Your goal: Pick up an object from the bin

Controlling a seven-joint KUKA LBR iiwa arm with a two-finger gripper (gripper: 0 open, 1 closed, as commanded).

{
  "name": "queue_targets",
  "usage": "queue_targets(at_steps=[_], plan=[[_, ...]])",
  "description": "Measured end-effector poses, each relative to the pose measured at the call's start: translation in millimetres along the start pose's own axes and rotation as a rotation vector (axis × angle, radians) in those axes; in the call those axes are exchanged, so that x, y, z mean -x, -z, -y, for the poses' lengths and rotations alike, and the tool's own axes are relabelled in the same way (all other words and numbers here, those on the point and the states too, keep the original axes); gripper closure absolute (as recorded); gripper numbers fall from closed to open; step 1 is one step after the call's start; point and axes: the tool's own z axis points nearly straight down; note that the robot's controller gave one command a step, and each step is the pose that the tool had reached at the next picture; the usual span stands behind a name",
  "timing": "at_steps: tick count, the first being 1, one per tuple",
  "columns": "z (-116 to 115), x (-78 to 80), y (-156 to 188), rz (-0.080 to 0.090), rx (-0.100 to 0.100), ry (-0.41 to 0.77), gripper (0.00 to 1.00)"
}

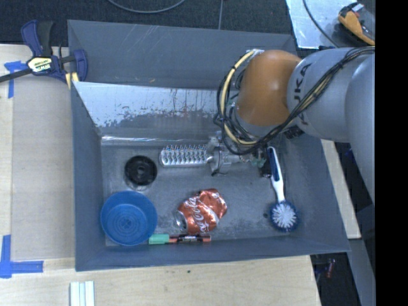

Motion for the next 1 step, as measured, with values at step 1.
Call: queue_targets(at_steps=[1], plan=[[-0.1, -0.9, 48.2, -0.007, 0.0, 0.0, 1.0]])
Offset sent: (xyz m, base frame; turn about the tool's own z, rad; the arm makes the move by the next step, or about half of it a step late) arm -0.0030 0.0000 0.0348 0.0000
